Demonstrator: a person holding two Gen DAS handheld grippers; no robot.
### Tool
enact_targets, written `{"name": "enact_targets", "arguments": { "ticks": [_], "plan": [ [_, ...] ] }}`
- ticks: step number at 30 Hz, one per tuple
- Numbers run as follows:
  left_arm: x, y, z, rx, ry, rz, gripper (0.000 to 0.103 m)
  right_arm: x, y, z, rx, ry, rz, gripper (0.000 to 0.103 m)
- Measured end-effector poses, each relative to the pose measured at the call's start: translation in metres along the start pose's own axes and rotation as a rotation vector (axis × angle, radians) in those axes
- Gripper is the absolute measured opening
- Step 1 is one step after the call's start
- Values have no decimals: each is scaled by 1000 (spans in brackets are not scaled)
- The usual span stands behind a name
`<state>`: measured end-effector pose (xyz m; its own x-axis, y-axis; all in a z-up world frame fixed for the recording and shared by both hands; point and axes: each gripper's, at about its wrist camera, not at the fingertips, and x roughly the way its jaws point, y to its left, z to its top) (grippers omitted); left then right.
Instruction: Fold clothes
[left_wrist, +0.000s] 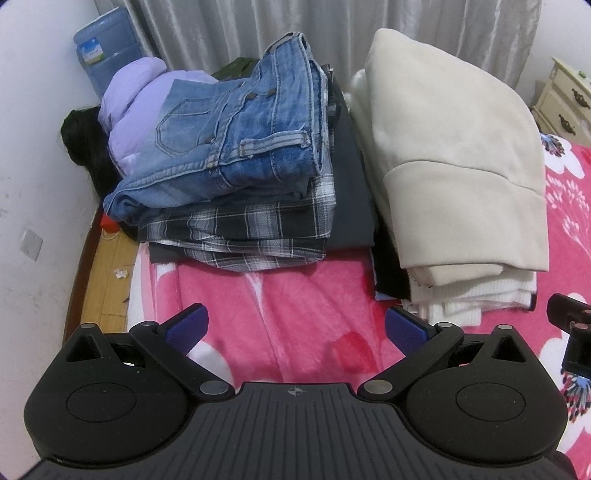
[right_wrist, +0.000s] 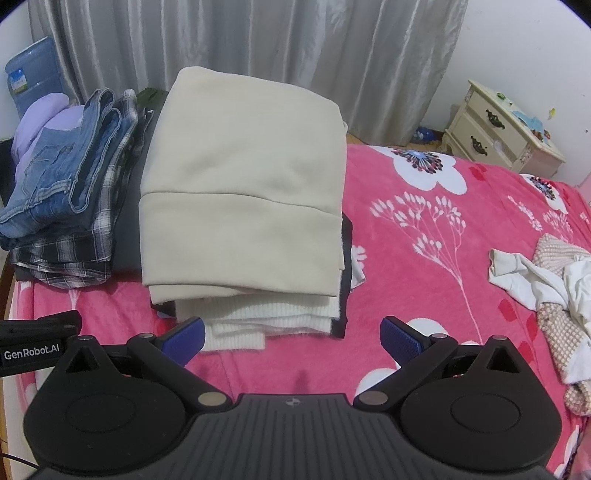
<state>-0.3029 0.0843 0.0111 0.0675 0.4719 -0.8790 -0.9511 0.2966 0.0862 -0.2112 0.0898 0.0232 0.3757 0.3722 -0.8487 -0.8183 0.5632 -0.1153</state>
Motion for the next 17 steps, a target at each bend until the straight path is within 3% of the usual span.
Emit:
{"name": "enact_targets", "arguments": {
  "ticks": [17],
  "plan": [
    [0, 0, -4, -10, 6, 3, 103, 1, 0, -1, -2, 3, -3, 103]
  ]
}}
